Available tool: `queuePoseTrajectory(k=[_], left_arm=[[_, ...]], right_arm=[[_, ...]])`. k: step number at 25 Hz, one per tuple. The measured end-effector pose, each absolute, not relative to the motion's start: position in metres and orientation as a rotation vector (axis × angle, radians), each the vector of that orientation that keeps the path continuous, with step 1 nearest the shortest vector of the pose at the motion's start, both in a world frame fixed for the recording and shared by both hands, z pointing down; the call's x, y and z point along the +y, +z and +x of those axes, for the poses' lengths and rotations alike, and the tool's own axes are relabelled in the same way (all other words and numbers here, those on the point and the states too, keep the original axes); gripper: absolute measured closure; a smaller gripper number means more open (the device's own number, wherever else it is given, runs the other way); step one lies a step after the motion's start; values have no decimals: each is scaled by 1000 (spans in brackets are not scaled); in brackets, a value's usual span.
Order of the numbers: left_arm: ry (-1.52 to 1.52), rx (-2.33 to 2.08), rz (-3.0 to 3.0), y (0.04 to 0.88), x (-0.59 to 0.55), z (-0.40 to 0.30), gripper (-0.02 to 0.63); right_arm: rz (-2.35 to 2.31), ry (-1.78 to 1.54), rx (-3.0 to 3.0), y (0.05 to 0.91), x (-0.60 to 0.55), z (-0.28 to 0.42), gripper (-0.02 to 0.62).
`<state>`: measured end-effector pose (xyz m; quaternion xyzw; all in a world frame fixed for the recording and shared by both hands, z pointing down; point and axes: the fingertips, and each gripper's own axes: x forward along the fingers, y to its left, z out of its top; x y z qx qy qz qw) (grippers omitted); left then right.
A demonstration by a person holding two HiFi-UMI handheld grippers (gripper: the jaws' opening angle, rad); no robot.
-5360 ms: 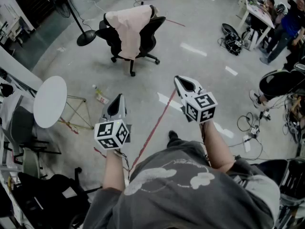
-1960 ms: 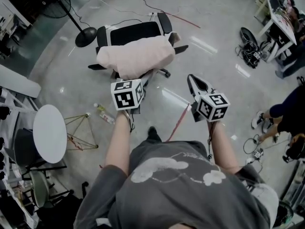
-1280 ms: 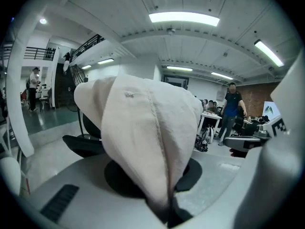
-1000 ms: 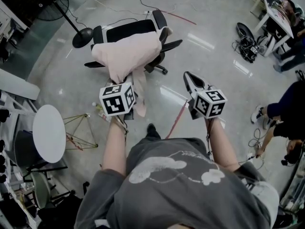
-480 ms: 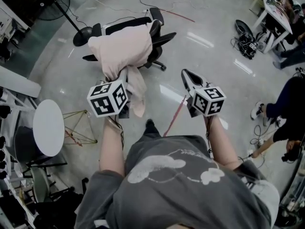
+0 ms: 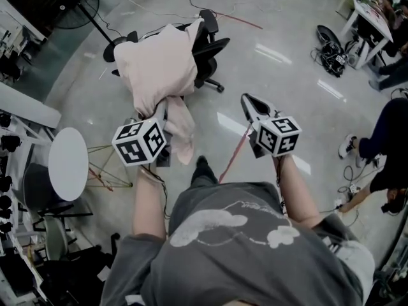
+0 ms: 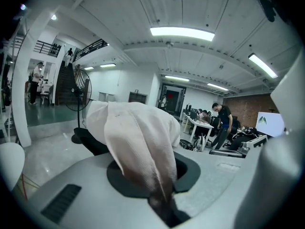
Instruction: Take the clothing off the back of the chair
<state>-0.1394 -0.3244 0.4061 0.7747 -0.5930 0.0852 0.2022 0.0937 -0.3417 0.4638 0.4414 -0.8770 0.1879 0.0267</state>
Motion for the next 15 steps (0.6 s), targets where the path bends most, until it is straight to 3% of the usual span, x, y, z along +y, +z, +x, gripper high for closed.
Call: queuePoseTrajectory(k=[15], left_arm=[[271,-1589,2139,438,-277,-104,563]], right_arm=[[1306,624,-2747,479,-307,121,603]])
